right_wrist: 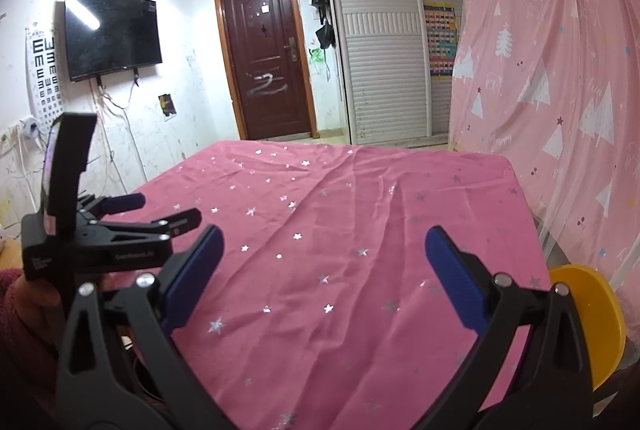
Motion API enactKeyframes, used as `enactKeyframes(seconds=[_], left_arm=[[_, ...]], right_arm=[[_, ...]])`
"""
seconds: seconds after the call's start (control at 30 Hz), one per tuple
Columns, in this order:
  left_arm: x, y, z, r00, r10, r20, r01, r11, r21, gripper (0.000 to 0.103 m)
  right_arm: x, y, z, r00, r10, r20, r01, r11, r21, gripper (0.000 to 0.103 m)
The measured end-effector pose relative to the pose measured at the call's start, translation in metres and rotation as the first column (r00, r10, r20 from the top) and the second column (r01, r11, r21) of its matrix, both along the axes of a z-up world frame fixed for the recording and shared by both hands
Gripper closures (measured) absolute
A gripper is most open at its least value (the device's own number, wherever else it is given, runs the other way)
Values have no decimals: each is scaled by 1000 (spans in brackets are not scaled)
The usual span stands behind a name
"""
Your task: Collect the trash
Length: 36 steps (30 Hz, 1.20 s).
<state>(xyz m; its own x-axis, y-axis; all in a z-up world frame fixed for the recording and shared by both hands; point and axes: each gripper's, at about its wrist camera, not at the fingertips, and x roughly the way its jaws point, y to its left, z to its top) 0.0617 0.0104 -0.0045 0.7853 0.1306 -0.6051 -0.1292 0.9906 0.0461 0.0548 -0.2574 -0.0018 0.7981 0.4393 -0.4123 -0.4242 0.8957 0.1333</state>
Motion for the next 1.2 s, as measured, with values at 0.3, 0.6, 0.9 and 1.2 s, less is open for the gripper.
enactKeyframes(seconds=[0.3,0.6,0.9,1.2], left_arm=[[0,-1,0,1000,1,-3,-1,1000,4,8],[0,-1,-1,1000,-1,-4,1,1000,4,8],[0,-1,-1,1000,-1,-6,1,1000,4,8],[-1,-1,-2,1000,-1,-6,1,1000,6,8]], right_arm=[[0,1,0,1000,0,-1,0,1000,-3,6],[0,1,0,1000,0,-2,0,1000,-4,6],[0,2,-1,1000,3,-3,-3,1000,-6,6],[0,2,0,1000,3,-2,-3,1000,-6,6]])
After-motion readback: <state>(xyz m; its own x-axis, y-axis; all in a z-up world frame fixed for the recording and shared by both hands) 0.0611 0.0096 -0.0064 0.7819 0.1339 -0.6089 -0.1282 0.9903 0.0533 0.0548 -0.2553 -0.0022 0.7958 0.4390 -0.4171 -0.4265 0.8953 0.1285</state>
